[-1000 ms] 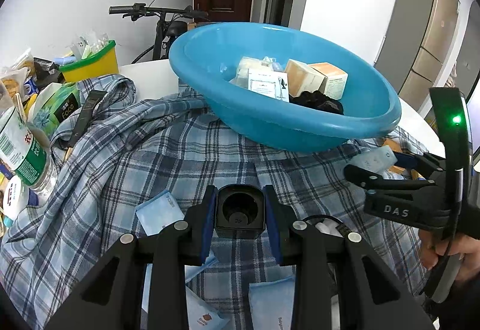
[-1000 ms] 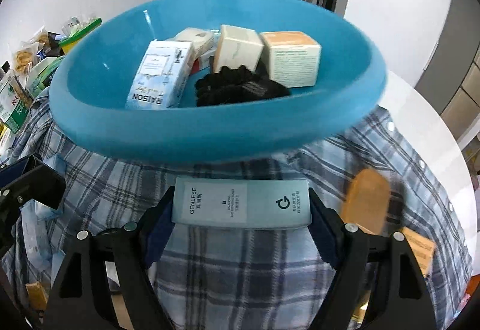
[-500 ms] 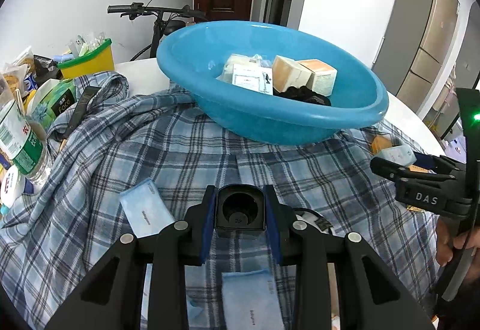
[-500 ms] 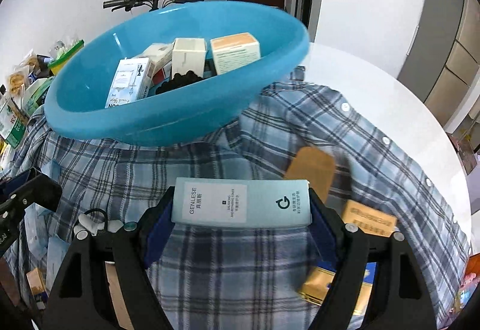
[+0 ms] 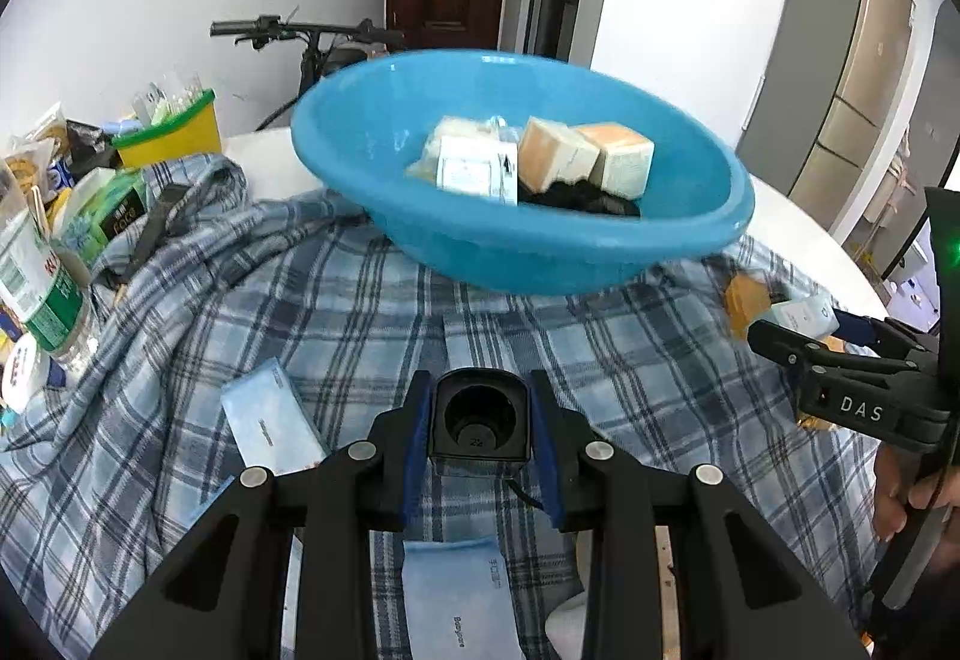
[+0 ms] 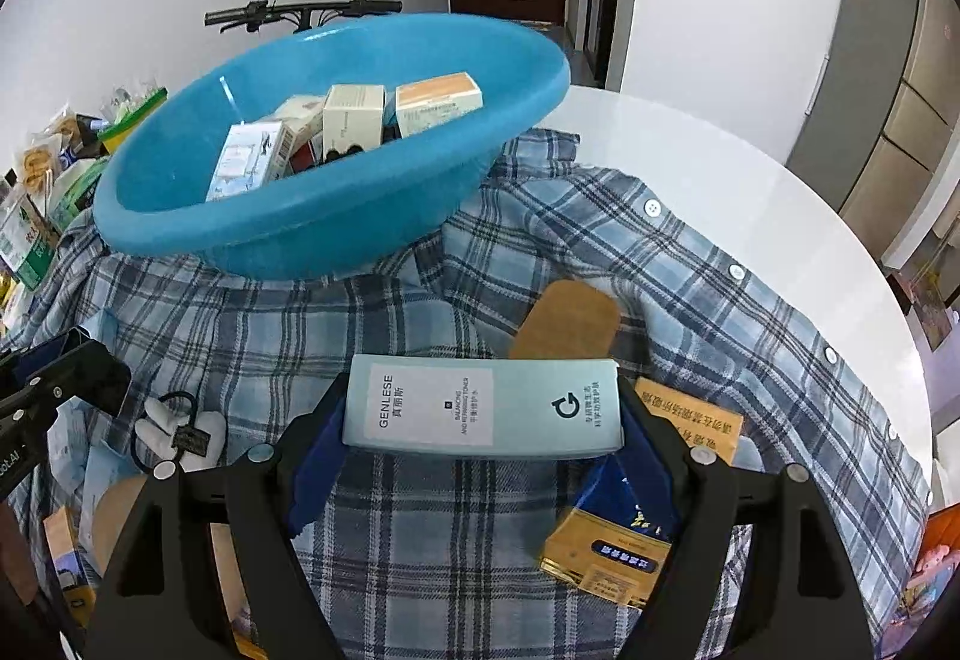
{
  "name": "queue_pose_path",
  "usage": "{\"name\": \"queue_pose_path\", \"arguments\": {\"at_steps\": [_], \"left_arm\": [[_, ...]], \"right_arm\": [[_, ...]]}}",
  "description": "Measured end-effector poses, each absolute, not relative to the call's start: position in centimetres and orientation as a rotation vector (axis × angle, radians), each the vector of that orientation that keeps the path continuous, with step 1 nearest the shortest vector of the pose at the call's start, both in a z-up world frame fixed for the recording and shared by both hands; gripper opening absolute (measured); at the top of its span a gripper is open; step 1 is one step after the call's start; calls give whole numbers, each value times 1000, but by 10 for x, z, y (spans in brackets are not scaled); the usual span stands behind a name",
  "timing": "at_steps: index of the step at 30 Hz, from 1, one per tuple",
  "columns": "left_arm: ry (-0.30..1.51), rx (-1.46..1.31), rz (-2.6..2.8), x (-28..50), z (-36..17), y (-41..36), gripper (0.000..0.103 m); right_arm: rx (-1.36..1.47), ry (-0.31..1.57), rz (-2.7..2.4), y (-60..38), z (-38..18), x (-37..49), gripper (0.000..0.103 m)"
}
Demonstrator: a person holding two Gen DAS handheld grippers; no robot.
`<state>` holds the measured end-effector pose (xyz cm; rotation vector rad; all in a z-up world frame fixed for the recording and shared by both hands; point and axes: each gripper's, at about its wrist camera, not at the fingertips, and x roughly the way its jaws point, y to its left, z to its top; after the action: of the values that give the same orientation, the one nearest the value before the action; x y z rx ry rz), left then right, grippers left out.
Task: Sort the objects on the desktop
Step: 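Carry the black cap and green box over the blue basin with both tools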
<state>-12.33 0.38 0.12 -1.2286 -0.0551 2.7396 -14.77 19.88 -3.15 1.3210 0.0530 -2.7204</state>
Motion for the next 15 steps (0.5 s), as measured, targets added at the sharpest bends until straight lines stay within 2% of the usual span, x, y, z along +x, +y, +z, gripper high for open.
{"name": "queue_pose_path", "arguments": {"at_steps": [15], "left_arm": [[-15, -890, 2888, -123, 99, -2, 33]], "right_arm": [[943, 83, -2827, 189, 62, -132, 79]]}}
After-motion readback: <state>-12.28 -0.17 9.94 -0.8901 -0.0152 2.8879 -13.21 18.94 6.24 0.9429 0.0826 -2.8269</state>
